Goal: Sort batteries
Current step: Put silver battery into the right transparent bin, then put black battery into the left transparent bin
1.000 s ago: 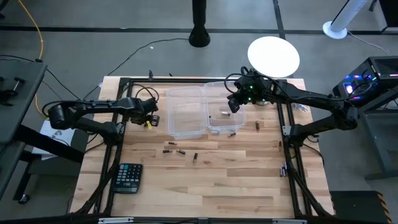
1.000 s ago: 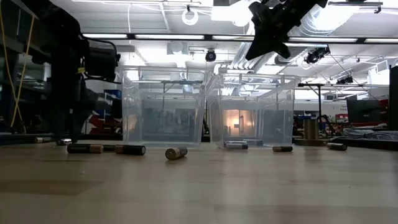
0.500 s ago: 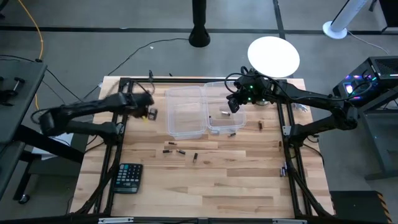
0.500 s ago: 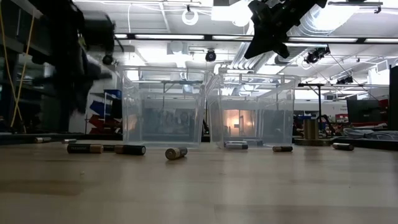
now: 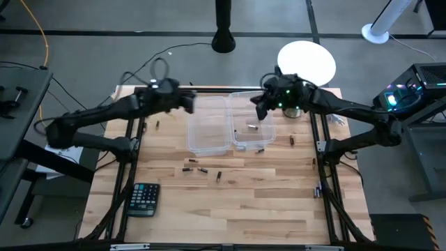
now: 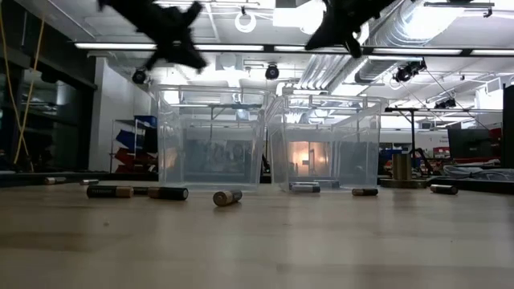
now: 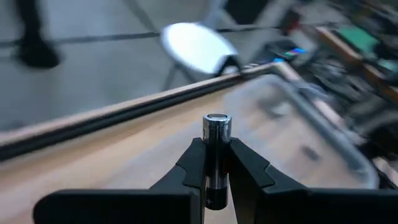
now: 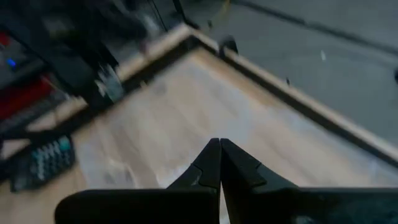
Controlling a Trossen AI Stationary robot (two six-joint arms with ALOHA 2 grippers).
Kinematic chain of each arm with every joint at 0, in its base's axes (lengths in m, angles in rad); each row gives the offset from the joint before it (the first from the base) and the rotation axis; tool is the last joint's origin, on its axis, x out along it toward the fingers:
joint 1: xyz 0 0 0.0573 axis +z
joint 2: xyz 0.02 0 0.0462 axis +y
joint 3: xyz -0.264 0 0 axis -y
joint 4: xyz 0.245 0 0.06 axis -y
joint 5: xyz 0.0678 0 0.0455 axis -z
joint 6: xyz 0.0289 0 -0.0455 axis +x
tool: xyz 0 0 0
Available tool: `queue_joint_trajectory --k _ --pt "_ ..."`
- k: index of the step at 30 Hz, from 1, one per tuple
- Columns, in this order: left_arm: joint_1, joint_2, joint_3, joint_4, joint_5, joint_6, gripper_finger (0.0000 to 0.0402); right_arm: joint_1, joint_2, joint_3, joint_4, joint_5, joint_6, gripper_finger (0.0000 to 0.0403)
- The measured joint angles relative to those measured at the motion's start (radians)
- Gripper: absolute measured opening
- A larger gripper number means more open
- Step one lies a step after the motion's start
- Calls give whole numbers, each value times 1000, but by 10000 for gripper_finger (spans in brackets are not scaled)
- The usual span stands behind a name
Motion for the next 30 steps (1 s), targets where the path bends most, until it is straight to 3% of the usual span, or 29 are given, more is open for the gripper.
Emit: queue_joint_trajectory --k 8,17,20,24,27,30 --pt "-57 353 207 312 174 174 33 -15 -18 144 27 27 -80 0" --pt "-65 566 411 252 236 276 145 -16 -17 193 21 53 -94 0" --pt "-62 556 455 191 276 296 186 -16 -16 193 11 53 -95 0" --pt "-41 445 472 -96 251 365 216 -16 -16 191 -2 54 -97 0" --pt "-17 310 426 -337 92 346 218 -16 -16 191 -20 54 -123 0" --pt "14 147 291 -485 -118 258 214 -24 -16 190 -36 57 -139 0"
